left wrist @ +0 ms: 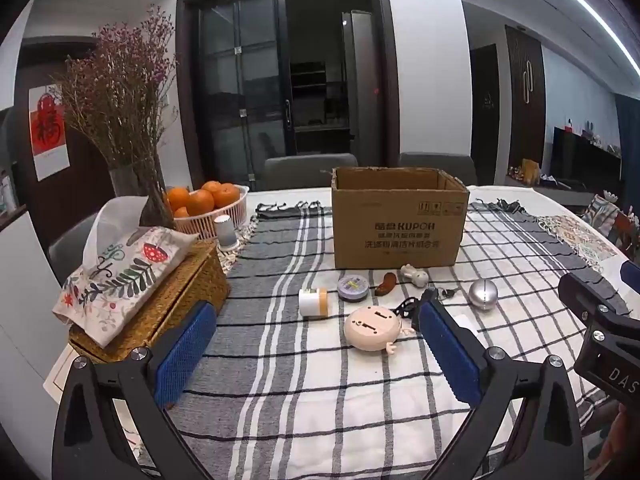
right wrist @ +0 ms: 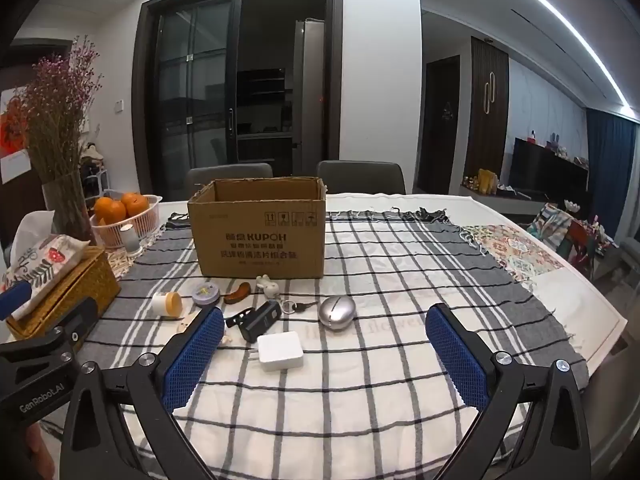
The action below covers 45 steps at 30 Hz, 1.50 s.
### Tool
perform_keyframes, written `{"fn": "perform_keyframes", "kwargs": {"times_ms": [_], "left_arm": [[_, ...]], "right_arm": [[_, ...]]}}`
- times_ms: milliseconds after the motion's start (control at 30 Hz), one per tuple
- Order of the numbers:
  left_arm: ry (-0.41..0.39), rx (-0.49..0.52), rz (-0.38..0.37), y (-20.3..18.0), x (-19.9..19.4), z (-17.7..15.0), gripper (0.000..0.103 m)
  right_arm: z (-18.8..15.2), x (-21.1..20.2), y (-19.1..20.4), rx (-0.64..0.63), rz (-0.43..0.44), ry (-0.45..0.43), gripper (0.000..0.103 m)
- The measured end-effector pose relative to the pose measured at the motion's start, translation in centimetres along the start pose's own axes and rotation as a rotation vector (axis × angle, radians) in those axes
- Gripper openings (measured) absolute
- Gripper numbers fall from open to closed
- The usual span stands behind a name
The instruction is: Organize rigid objects
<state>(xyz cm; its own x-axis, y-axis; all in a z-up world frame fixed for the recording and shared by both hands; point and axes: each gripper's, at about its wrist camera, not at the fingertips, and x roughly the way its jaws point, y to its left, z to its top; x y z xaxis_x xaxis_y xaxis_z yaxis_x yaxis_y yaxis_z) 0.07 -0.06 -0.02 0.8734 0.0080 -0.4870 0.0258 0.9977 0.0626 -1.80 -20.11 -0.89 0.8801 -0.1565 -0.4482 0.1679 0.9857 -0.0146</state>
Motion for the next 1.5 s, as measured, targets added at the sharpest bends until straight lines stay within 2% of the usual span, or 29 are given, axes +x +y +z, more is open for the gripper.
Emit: {"fn": "perform_keyframes", "kwargs": {"times_ms": [167,400,1100,1500], "left_arm": [[-0.016,-0.002,0.008,0.4,0.2,0.8,0.103],[-0.062,-0.008,0.010,-0.1,-0.9,0.2,0.103],[-0.085,-0.006,0.021,0.1,-1.4,0.3,0.103],[-0.069,-0.006,0.006,0.0,-1.1,0.3,0.103]], "right_arm": [[0.0,0.2,0.1,0.017,0.008,0.016,0.102],[0.0,-0.4,-0.3,0.023,0.022,-0.006,0.102],[0.1,-0.7,-0.2,0.029,0.021,-0.028,0.102],[0.2,-0.8,-0.3,0.030,0.021,-0.026,0.102]]}}
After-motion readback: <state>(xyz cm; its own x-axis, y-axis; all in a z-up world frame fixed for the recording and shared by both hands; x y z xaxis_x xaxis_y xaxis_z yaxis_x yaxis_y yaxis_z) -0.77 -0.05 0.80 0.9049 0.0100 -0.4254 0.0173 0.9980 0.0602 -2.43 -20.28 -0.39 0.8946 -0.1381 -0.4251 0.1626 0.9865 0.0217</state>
